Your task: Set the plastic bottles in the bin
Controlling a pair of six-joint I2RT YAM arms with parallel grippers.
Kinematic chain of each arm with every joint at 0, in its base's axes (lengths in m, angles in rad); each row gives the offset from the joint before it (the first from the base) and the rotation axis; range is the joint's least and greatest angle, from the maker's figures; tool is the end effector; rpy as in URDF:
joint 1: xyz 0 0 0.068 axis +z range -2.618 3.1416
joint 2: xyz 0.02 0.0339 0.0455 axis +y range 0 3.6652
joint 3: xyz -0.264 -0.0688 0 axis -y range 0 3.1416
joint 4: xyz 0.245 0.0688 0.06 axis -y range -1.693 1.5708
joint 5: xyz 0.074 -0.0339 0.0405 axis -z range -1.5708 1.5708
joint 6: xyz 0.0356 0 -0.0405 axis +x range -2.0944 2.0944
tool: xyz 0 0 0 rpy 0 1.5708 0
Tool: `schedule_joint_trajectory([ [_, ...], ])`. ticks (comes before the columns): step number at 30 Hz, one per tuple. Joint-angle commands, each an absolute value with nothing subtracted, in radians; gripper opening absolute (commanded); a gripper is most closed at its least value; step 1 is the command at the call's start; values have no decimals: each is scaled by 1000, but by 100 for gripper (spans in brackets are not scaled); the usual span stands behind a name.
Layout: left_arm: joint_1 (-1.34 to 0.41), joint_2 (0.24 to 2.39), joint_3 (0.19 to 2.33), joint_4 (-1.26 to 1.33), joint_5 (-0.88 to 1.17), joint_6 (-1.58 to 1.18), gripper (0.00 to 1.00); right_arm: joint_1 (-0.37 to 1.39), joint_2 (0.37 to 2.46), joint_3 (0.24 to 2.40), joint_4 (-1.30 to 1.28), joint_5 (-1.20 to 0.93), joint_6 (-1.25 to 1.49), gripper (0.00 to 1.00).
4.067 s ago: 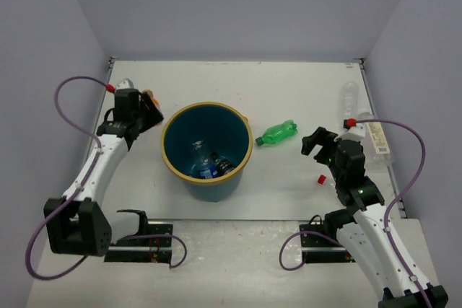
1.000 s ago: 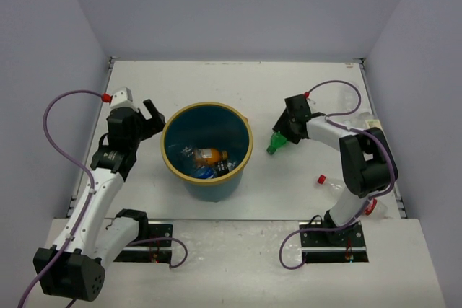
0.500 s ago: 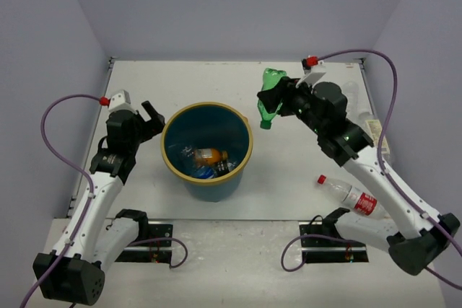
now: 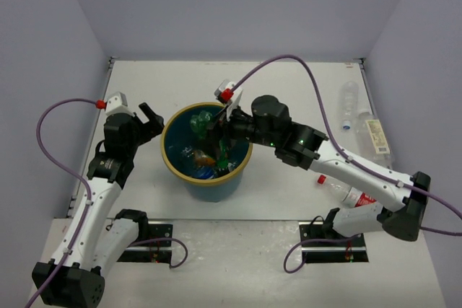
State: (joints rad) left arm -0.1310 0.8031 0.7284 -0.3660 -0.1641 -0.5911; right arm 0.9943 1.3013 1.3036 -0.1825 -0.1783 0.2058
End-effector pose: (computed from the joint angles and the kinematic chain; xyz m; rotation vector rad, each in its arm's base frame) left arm 0.1833 -0.0183 0.2985 -0.5617 1.9378 -0.2963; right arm 0.1592 0.2565 0.4090 -0.8422 1.6635 1.0131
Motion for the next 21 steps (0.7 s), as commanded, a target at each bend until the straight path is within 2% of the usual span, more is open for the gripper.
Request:
schedule_joint_trajectory([
  [1, -126, 784, 747, -376, -184, -597, 100, 1032, 1345, 1407, -201, -164, 149, 99],
  [9, -126, 782, 750, -389, -208, -594, 100, 1032, 1301, 1436, -213, -57, 172, 99],
  [15, -125, 772, 752, -399, -212, -588, 100, 1005, 1229, 1427, -210, 162, 224, 99],
  [21, -126, 752, 755, -411, -215, -584, 100, 789, 1132, 1400, -262, 204, 419, 99],
])
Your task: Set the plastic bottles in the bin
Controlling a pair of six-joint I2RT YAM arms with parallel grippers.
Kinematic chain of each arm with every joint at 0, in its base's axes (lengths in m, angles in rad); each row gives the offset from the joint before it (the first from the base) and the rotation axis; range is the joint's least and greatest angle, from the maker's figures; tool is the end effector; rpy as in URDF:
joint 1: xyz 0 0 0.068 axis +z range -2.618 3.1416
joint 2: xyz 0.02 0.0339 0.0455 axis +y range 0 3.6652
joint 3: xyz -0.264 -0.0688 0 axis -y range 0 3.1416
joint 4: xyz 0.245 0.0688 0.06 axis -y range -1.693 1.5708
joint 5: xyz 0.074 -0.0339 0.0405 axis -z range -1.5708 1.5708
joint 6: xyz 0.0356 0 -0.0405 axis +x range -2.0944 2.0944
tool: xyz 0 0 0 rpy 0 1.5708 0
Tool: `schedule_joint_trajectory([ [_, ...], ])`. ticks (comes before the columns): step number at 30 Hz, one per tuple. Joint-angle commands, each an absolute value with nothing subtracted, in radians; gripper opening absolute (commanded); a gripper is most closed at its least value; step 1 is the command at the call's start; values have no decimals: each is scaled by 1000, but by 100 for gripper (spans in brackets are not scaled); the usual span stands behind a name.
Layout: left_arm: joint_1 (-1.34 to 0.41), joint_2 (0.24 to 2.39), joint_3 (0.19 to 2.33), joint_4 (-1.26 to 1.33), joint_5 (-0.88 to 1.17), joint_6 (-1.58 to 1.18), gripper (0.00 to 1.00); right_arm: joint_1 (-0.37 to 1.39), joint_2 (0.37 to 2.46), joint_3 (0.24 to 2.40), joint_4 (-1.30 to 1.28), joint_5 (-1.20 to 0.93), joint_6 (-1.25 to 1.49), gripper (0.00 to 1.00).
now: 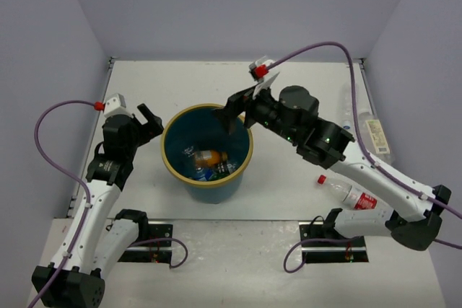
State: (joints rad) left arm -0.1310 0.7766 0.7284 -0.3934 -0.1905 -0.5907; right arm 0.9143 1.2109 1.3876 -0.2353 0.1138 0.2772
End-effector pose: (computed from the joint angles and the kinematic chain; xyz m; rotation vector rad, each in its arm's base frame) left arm 0.1772 -0.0165 0.3001 -0.5765 1.9299 -0.2699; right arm 0.1661 0.2089 0.4563 -0.4432 1.6340 0.8149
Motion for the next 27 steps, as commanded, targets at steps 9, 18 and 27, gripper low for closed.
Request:
schedule_joint_trajectory([
  [9, -126, 756, 766, -419, -215, -585, 100, 575, 1201, 1352, -390, 274, 570, 99],
  [18, -126, 772, 794, -450, -223, -582, 100, 528, 1473, 1351, -424, 71, 712, 99],
  [27, -126, 772, 815, -476, -223, -560, 100, 528, 1712, 1331, -349, -24, 881, 99],
])
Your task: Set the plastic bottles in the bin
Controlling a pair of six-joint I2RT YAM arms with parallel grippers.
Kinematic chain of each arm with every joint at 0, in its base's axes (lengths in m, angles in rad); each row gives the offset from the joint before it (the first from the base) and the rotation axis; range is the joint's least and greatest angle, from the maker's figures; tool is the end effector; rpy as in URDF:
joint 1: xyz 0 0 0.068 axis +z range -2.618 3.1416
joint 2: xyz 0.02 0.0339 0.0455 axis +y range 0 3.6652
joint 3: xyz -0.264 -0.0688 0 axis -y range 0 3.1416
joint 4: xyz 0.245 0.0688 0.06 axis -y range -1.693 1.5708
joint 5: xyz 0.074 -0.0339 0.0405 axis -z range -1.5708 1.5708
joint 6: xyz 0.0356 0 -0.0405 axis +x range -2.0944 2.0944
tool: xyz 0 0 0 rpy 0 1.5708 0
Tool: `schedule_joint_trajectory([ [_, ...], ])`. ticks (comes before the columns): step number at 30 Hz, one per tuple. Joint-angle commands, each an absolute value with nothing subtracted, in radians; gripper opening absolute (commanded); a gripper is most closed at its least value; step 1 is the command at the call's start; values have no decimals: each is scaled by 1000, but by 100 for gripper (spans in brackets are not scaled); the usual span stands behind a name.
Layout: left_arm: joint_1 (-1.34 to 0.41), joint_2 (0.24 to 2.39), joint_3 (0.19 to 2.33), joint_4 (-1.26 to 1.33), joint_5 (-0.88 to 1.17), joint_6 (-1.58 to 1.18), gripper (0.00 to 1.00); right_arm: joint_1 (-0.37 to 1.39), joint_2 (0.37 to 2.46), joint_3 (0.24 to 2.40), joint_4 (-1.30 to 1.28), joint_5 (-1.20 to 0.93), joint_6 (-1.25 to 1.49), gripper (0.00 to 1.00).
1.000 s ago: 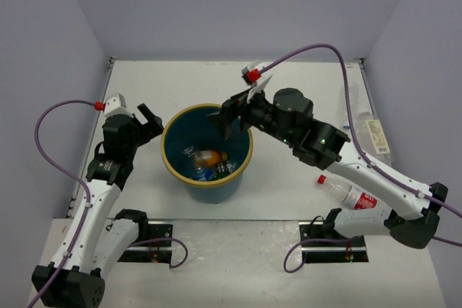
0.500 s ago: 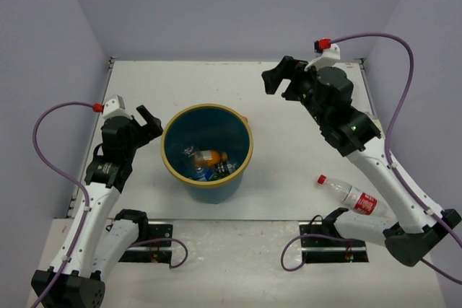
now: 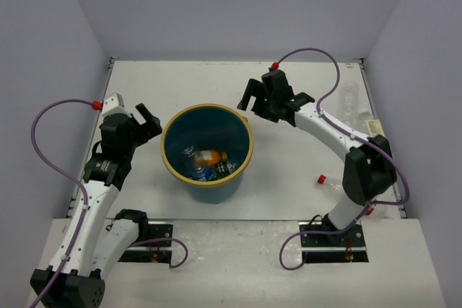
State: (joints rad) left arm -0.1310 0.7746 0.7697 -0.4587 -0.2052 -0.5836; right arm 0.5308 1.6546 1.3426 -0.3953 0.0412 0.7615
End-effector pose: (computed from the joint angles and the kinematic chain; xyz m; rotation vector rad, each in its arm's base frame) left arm 0.1734 -0.0155 0.3083 -0.5809 1.9477 -0.2428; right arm 0.3258 0.1896 0.2873 0.2936 2.3392 0.6152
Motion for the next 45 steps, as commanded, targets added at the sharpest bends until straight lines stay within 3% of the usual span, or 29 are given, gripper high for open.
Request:
schedule_joint_trajectory([
  [1, -126, 772, 815, -478, -224, -556, 100, 529, 1736, 1320, -317, -41, 890, 99],
  [27, -127, 738, 788, -492, -179, -545, 100, 560, 2059, 1370, -113, -136, 1125, 97],
  [30, -127, 739, 785, -494, -174, -545, 100, 560, 2040, 1320, -64, -117, 1138, 82],
  [33, -126, 742, 785, -494, -172, -545, 100, 560, 1995, 1282, -28, -88, 1140, 51],
  [37, -126, 740, 783, -495, -169, -545, 100, 558, 1923, 1241, -18, -20, 1115, 34],
  [45, -126, 737, 780, -495, -157, -543, 100, 558, 1595, 1091, 56, 152, 997, 23],
])
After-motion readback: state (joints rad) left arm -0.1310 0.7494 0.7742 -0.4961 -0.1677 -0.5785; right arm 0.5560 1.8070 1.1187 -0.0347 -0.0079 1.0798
